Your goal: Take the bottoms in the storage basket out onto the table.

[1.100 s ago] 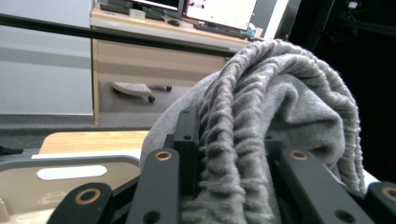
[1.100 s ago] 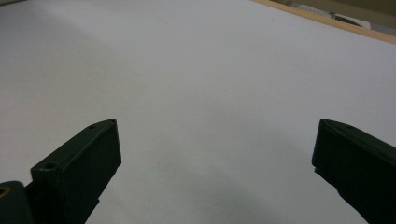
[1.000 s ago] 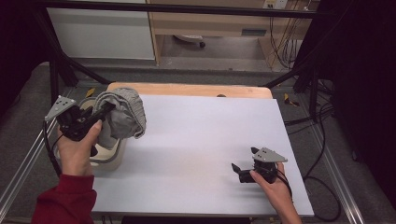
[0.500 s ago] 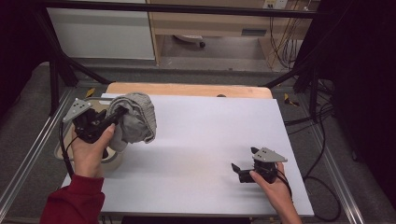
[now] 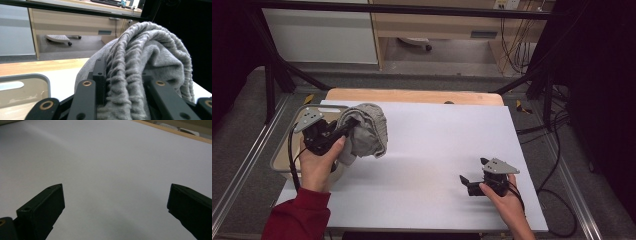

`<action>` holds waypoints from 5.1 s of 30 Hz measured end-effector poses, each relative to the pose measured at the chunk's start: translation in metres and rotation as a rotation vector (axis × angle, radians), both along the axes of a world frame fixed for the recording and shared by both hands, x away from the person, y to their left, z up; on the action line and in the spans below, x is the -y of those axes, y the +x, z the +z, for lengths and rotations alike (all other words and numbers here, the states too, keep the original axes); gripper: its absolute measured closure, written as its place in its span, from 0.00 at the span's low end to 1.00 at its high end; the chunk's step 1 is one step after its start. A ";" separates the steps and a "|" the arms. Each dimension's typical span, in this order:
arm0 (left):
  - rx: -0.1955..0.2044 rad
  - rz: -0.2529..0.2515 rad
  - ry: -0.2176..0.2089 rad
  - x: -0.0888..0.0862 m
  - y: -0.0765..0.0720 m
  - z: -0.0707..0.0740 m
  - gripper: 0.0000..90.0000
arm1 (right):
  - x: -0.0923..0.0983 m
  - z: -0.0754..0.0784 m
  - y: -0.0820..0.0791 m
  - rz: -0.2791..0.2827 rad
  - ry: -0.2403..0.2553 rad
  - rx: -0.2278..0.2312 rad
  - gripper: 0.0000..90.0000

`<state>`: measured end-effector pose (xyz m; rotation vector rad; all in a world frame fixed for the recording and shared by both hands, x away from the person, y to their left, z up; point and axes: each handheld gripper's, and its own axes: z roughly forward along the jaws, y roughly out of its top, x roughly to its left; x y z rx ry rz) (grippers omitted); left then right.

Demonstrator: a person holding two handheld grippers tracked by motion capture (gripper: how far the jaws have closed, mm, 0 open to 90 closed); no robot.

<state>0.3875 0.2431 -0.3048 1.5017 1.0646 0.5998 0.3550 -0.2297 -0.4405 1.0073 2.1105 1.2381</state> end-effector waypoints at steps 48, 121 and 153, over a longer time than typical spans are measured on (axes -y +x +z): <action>-0.055 -0.155 0.068 0.090 0.086 0.031 0.76 | 0.001 0.001 -0.003 0.014 0.040 -0.009 0.02; -0.132 -0.345 0.149 0.168 0.044 0.016 0.78 | 0.010 0.007 -0.013 -0.038 0.028 0.023 0.02; -0.235 -0.361 0.268 0.207 0.059 -0.058 0.78 | 0.012 0.005 -0.010 -0.035 0.014 0.016 0.02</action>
